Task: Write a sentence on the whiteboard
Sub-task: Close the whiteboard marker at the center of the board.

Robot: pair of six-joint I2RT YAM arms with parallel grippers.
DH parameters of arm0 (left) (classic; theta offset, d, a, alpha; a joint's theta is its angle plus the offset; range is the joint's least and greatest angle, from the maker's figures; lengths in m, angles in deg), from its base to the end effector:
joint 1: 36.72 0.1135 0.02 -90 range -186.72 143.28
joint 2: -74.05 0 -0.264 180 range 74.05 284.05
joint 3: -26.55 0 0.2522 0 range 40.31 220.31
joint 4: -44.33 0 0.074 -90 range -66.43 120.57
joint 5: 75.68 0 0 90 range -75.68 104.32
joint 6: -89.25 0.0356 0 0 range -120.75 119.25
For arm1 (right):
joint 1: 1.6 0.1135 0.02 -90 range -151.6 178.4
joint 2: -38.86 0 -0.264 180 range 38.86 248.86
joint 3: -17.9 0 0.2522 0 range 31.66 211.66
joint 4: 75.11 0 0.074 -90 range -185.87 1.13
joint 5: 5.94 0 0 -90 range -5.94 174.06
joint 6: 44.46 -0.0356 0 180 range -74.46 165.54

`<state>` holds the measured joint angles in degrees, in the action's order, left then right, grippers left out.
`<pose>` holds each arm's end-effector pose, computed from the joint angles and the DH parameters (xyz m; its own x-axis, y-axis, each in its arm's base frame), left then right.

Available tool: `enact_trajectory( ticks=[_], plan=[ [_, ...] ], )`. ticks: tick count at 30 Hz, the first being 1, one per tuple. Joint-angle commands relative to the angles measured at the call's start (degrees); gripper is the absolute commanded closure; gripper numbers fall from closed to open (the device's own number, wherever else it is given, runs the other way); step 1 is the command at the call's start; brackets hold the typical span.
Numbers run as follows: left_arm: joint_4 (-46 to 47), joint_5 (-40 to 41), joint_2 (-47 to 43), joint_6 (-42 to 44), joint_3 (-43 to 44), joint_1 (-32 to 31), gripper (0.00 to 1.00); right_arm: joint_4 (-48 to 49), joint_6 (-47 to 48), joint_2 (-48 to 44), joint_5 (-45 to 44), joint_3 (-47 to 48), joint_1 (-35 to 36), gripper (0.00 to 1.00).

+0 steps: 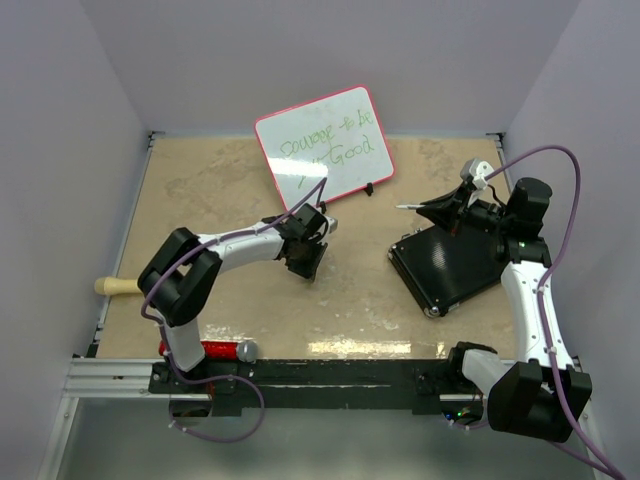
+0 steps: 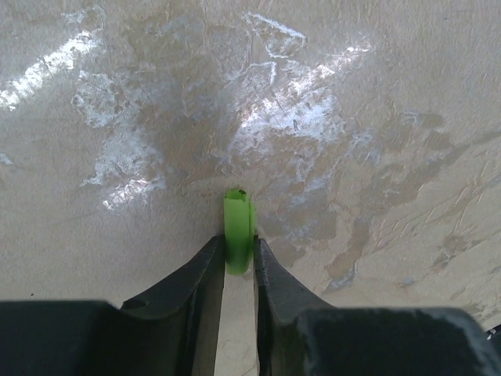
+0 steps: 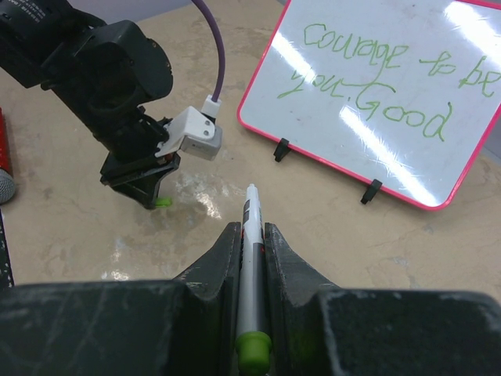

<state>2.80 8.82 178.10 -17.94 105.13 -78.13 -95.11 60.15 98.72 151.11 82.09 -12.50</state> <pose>0.2636 -0.2371 0.1604 -0.8624 0.3684 -0.3472 0.4518 0.8695 -0.1998 0.2257 -0.0101 0.3371 -0.0556 -0.0894 -0.9944 -0.8380 0.5456 -0.0022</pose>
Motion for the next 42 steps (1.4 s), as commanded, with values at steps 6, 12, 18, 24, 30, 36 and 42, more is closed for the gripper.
enact_trajectory(
  ticks=[6,12,18,24,30,36,42],
  plan=[
    [-2.6,2.7,3.2,1.5,-0.3,-1.0,0.96,0.4,0.7,0.0,0.5,0.2,-0.2,1.0],
    [3.9,2.9,-0.4,5.4,-2.8,-1.6,1.0,2.2,-1.2,0.5,1.8,-0.7,-0.2,1.0],
    [13.9,3.4,-8.9,12.7,-8.1,-1.7,1.0,5.9,-5.3,2.5,4.4,-2.3,-0.1,1.0],
    [22.0,1.8,-12.5,19.4,-12.2,-1.8,1.0,11.6,-10.7,7.6,5.3,-4.3,4.0,1.0],
    [26.9,-0.7,-12.1,20.6,-13.9,-1.8,1.0,13.4,-12.3,18.0,3.4,-4.3,11.9,1.0],
    [35.1,-3.9,-13.3,22.2,-18.5,-1.9,1.0,11.5,-11.3,27.7,1.9,-1.5,16.3,1.0],
    [38.9,-7.3,-12.7,24.0,-21.2,-2.1,1.0,8.8,-9.6,35.2,1.0,1.9,19.2,1.0]
  ],
)
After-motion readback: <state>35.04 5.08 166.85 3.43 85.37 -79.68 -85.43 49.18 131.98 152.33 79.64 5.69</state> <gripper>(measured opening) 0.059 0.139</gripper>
